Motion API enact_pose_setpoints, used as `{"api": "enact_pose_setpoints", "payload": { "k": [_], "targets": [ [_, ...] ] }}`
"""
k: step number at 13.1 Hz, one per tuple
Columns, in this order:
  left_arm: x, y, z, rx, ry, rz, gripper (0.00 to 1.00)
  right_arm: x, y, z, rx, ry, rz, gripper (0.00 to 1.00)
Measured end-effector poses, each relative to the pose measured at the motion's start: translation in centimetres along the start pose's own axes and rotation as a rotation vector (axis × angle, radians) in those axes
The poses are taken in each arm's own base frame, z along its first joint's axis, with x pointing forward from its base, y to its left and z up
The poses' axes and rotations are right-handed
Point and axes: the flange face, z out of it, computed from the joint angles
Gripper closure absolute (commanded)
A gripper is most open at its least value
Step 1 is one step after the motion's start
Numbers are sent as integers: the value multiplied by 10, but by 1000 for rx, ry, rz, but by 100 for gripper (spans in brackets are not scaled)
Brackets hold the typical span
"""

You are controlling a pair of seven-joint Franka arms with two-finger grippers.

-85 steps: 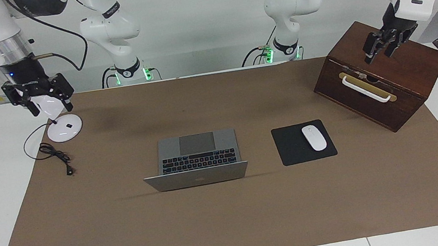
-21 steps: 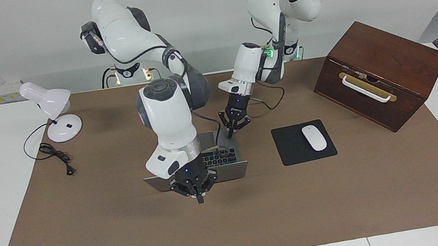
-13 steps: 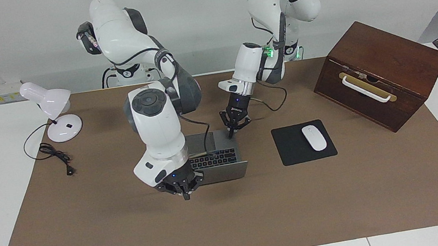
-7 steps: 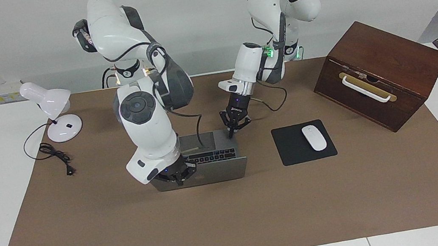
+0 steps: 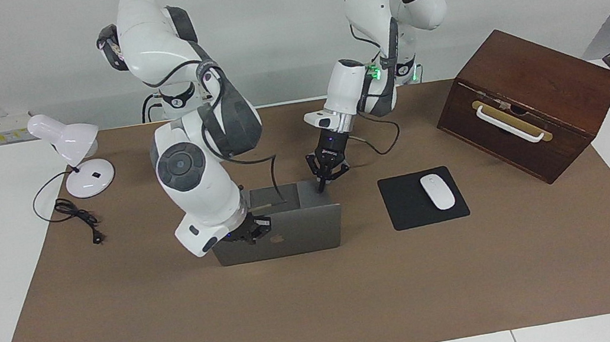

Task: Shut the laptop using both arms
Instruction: 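Push the laptop screen down with the right gripper while the left gripper steadies the base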

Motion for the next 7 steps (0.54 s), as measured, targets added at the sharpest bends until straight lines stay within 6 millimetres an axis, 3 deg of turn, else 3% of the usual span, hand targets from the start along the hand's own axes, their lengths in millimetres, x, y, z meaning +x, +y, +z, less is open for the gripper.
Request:
{"api": "enact_pose_setpoints", "payload": {
  "k": [7],
  "targets": [
    [0, 0, 0, 0, 1, 1, 100, -15, 1, 55, -46, -145, 2, 100]
  ]
}}
